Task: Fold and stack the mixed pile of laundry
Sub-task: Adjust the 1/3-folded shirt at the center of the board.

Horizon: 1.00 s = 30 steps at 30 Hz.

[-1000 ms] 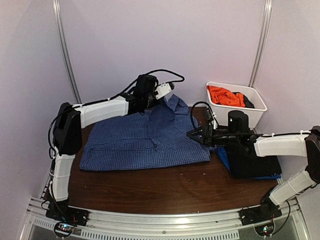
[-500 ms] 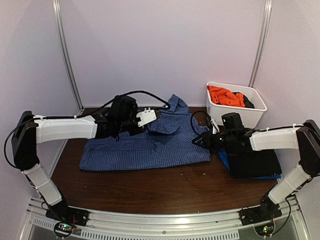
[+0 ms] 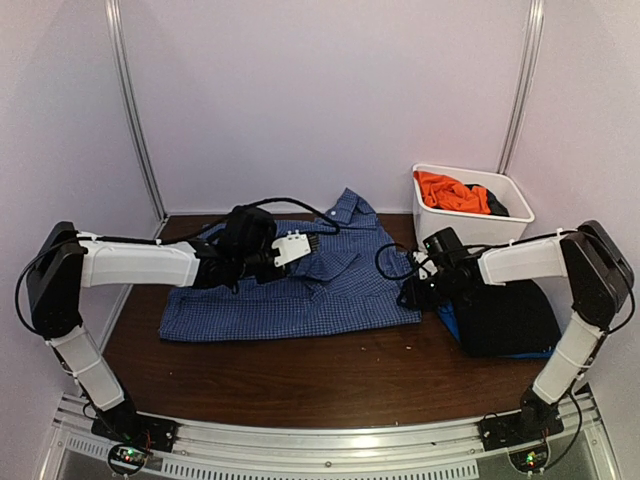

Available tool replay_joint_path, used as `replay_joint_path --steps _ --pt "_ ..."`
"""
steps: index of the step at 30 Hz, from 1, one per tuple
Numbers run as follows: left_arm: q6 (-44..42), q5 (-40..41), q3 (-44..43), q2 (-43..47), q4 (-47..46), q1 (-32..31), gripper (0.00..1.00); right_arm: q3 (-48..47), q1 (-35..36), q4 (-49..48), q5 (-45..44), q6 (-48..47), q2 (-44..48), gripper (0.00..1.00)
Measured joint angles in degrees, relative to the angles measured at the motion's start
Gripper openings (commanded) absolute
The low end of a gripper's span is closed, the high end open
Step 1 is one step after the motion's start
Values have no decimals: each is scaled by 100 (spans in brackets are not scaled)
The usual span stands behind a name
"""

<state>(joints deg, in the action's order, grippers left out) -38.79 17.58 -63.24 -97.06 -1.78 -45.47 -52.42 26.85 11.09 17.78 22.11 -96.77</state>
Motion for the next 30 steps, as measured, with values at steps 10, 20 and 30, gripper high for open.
replay_joint_path --steps 10,20,30 --pt "-66 26 0 -4 -160 0 0 -249 0 323 -319 -160 -302 41" --pt "-120 24 0 -52 -173 0 0 -431 -24 372 59 -127 -354 0" --pt "-243 24 260 225 -168 0 0 -111 -55 501 87 -125 105 0"
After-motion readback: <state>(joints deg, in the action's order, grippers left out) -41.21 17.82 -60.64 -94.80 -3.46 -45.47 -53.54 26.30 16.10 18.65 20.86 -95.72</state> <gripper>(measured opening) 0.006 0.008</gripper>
